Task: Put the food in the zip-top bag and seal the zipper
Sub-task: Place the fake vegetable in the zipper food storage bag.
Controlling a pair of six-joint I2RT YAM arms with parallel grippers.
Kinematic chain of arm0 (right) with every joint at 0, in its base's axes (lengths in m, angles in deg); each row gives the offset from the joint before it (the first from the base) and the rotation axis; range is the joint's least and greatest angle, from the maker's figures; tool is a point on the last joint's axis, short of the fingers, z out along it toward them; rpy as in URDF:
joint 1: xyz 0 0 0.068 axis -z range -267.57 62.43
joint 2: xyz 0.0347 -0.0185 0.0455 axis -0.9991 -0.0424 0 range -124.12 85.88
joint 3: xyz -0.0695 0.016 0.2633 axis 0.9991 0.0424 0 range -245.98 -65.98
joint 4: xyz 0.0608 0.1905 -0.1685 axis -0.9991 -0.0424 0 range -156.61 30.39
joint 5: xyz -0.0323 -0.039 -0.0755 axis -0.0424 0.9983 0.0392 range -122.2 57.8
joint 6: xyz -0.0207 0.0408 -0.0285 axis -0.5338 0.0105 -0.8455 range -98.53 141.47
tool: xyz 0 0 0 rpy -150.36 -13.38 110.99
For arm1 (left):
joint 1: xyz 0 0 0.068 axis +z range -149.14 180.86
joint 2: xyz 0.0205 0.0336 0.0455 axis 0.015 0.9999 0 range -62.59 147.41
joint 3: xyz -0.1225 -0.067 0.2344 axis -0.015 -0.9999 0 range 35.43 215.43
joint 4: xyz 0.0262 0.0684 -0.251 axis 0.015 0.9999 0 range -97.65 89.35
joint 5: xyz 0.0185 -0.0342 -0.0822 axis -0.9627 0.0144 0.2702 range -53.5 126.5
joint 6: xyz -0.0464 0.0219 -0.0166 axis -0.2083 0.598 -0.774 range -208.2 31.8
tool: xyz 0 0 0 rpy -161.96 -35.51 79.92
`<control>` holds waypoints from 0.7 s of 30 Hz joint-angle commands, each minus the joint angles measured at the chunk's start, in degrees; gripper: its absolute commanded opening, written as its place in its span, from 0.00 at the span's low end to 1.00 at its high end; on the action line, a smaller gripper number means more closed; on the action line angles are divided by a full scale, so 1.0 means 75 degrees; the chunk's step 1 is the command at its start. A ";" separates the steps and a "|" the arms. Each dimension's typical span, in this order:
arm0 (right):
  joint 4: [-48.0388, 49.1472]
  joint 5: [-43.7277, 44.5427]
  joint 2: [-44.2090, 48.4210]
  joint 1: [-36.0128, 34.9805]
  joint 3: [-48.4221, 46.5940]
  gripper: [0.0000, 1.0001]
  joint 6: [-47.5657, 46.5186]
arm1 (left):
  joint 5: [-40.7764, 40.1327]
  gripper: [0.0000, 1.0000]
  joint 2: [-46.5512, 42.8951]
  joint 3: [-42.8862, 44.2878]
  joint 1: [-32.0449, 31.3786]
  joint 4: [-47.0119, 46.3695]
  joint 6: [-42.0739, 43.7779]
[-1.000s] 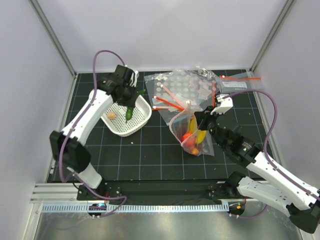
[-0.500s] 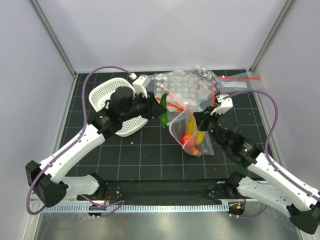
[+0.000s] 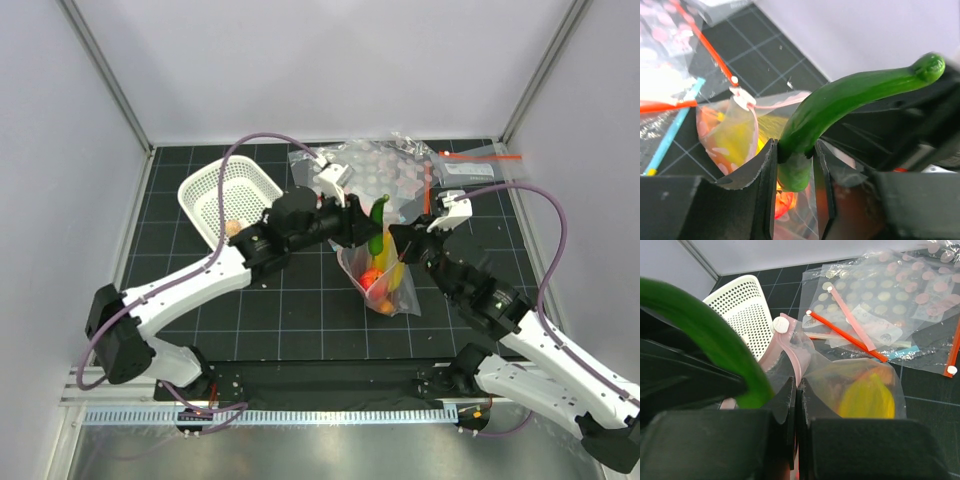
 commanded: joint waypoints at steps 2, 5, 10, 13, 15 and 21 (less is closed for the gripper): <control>0.0609 0.0222 0.0323 -0.0024 0.0028 0.01 0.0098 | -0.0438 0.47 0.0607 0.0244 -0.0219 -0.0473 0.0150; 0.0585 0.0374 0.0417 -0.0024 0.0052 0.01 0.0121 | -0.0555 0.83 0.0772 0.0185 -0.0266 -0.0474 0.0126; 0.0515 0.0585 0.0358 -0.0024 0.0040 0.01 0.0144 | -0.0824 0.96 0.0294 0.0185 -0.0360 -0.0030 0.0429; 0.0503 0.0656 0.0323 -0.0024 0.0040 0.01 0.0144 | -0.1350 0.97 -0.0093 0.0314 -0.0360 0.0683 0.0664; 0.0503 0.0679 0.0311 -0.0035 0.0028 0.01 0.0133 | -0.1819 0.99 -0.0515 0.0489 -0.0360 0.1373 0.0875; 0.0491 0.0691 0.0323 -0.0024 0.0028 0.01 0.0133 | -0.3785 1.00 -0.1021 0.1776 -0.0267 0.3751 0.1321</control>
